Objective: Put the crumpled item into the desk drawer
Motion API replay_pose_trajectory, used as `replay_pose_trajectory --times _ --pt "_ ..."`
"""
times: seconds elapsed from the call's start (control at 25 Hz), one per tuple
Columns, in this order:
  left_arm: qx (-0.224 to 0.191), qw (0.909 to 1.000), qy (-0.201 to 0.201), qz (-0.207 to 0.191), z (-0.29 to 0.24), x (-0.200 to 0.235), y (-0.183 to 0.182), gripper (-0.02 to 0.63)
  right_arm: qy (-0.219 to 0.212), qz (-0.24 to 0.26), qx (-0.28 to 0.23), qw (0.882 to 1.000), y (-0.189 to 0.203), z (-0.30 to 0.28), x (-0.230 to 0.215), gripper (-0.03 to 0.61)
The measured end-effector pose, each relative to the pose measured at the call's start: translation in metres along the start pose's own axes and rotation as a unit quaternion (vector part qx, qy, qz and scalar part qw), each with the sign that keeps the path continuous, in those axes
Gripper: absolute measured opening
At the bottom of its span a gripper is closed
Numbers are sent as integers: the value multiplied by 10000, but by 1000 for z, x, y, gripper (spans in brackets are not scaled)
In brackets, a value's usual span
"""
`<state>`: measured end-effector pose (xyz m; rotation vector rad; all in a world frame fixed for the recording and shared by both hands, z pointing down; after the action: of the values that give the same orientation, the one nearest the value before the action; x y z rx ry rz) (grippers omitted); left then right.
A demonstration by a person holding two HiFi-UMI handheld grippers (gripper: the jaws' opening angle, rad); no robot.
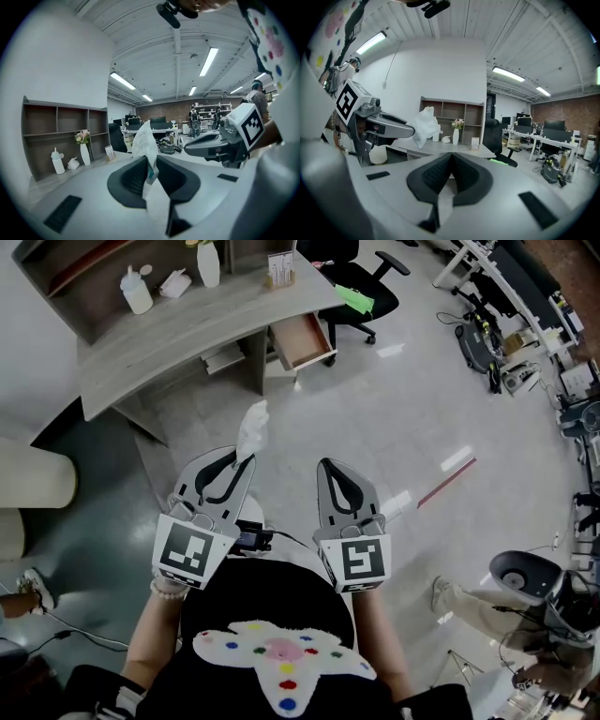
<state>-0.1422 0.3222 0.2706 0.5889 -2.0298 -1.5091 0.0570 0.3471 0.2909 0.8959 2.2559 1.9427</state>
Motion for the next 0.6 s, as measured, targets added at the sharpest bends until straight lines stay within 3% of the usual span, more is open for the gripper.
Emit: replay_pose_trajectory --times 0.6 --pt "-38 9996 259 -54 -35 20 -7 66 262 -95 191 9994 9 -19 -14 5"
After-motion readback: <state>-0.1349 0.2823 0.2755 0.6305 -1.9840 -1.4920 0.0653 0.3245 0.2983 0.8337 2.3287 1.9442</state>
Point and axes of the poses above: the fingertips, and each gripper's own axes: z backward along the fingers, x to its left, y out of its underside, the point moved 8 cm from there along z, backward along the fingers, and after that the axes turned 14 degrees about z, right-handed, at the moved point
